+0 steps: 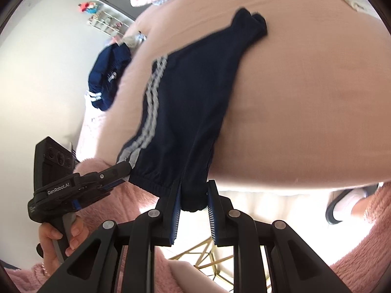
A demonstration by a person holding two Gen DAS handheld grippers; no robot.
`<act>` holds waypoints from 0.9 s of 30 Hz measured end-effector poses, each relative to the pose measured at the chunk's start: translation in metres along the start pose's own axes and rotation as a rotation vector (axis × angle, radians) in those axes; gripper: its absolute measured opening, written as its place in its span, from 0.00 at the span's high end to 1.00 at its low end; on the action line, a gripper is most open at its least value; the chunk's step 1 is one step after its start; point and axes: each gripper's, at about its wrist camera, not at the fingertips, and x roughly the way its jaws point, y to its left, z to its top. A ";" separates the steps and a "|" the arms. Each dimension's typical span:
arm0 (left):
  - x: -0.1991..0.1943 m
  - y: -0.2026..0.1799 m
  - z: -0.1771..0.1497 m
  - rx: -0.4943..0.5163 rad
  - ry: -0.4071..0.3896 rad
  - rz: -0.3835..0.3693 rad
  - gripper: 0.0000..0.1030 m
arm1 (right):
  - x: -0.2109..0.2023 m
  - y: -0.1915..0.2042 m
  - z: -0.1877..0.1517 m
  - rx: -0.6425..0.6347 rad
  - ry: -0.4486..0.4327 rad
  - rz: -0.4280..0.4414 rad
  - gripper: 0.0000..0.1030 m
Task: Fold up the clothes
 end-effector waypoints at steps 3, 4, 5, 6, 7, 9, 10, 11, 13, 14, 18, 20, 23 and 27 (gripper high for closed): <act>0.001 -0.005 0.002 0.016 0.008 0.010 0.83 | -0.004 0.006 0.011 -0.025 -0.009 -0.012 0.82; 0.001 -0.005 0.000 0.018 0.012 0.013 0.83 | -0.005 0.008 0.013 -0.037 -0.007 -0.024 0.82; 0.001 -0.006 -0.001 0.018 0.016 0.014 0.83 | -0.004 0.010 0.012 -0.045 -0.002 -0.034 0.82; 0.001 -0.005 -0.002 0.012 0.021 0.012 0.83 | -0.004 0.012 0.011 -0.050 0.003 -0.043 0.82; 0.002 -0.005 -0.004 0.006 0.026 0.009 0.83 | -0.003 0.013 0.010 -0.045 0.009 -0.037 0.82; 0.002 -0.003 0.000 -0.003 0.028 0.004 0.83 | -0.004 0.008 0.009 -0.009 0.021 -0.007 0.82; 0.002 -0.003 0.002 -0.006 0.029 0.000 0.83 | -0.004 0.006 0.010 0.004 0.022 0.003 0.82; 0.002 -0.002 0.005 -0.012 0.033 -0.008 0.83 | -0.004 0.004 0.011 0.016 0.021 0.013 0.82; 0.001 0.000 0.013 -0.030 0.037 -0.036 0.83 | -0.002 0.001 0.015 0.045 0.019 0.031 0.82; 0.001 0.000 0.017 -0.036 0.035 -0.048 0.83 | -0.003 -0.001 0.017 0.061 0.019 0.047 0.82; 0.003 -0.002 0.036 -0.038 0.024 -0.063 0.83 | -0.002 -0.004 0.034 0.096 0.007 0.080 0.80; 0.008 -0.002 0.047 -0.043 0.022 -0.061 0.83 | 0.000 -0.003 0.046 0.098 -0.004 0.079 0.80; 0.017 -0.003 0.065 -0.040 0.017 -0.059 0.83 | 0.007 -0.002 0.065 0.100 -0.012 0.070 0.80; 0.025 -0.001 0.087 -0.036 0.006 -0.098 0.79 | 0.016 -0.009 0.087 0.141 -0.021 0.083 0.76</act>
